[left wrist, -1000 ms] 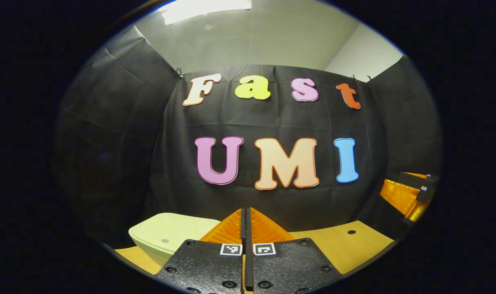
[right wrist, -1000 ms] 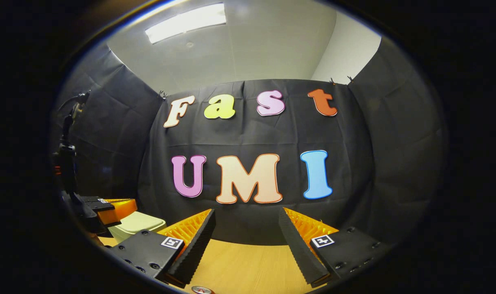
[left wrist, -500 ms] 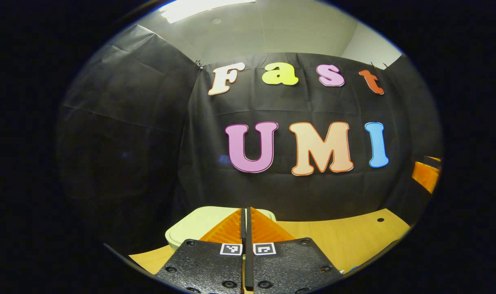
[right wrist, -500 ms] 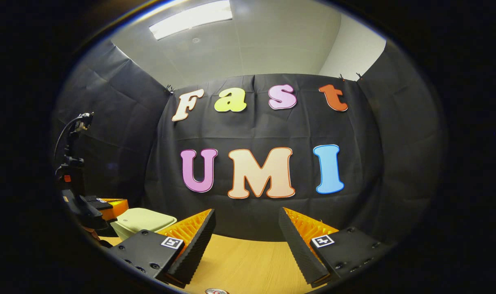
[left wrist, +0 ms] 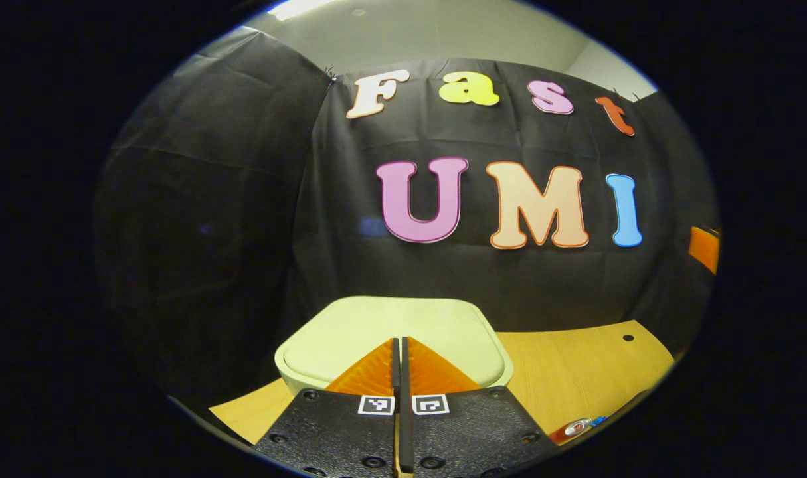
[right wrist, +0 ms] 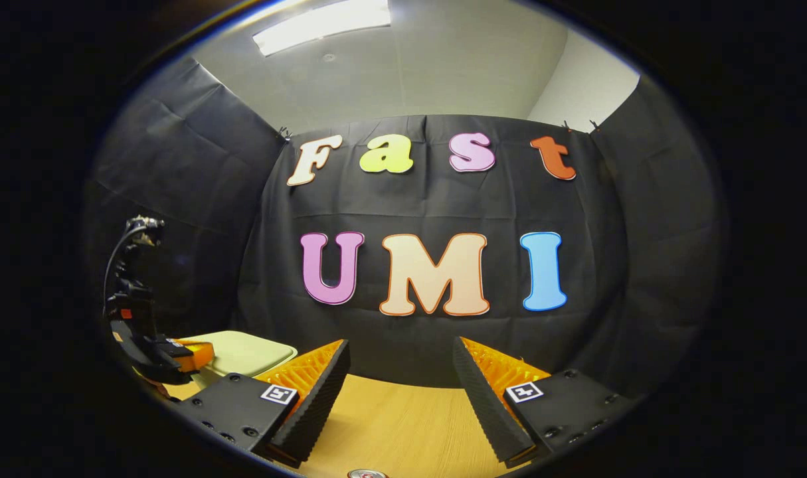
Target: Press the lid of the desktop garbage bin to open it, pick up the crumpled paper on the desktop and throw it into the bin, then pick up the pop can on the desktop and drop it into the bin, and finally close the garbage bin lid.
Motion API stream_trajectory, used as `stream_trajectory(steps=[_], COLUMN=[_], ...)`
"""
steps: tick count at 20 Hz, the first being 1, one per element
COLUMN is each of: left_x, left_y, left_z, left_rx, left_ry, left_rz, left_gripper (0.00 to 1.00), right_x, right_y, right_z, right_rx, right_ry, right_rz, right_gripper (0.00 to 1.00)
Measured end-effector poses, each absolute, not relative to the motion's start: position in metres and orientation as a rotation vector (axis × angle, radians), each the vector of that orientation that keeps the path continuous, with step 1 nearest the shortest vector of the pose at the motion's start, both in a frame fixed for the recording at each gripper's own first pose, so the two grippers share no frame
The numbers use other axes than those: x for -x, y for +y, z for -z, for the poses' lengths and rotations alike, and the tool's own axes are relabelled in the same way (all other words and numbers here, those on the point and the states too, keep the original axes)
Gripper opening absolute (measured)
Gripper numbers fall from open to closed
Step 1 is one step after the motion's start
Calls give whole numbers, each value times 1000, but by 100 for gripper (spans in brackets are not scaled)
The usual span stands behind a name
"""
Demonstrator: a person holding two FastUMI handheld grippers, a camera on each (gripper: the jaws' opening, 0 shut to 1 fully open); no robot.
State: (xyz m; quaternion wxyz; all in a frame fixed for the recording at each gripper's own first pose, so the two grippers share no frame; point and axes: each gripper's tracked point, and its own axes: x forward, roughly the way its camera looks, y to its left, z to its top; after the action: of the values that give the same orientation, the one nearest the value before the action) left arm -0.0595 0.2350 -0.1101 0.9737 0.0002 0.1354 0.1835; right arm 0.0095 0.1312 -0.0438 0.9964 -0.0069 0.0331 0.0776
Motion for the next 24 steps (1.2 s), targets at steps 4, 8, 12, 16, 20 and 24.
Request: stream_trajectory(steps=[4, 8, 12, 16, 20, 24], left_x=[57, 56, 49, 44, 38, 42], left_y=[234, 232, 227, 202, 159, 125], left_z=[109, 103, 74, 25, -6, -13], left_rx=[-69, -99, -143, -98, -28, -44], left_ry=[192, 161, 105, -4, -62, -60], left_rz=[-345, -335, -316, -284, -177, -113], left_gripper=[0, 0, 0, 0, 4, 89], right_x=[-9, -9, -8, -8, -5, -4], right_y=[132, 120, 97, 74, 51, 34], right_z=[42, 49, 48, 46, 49, 60], right_rx=[4, -14, -3, -12, -10, -12], right_ry=[55, 76, 76, 74, 79, 103], right_rz=[-156, -144, -127, -108, -88, -88], right_gripper=[98, 99, 98, 98, 99, 98])
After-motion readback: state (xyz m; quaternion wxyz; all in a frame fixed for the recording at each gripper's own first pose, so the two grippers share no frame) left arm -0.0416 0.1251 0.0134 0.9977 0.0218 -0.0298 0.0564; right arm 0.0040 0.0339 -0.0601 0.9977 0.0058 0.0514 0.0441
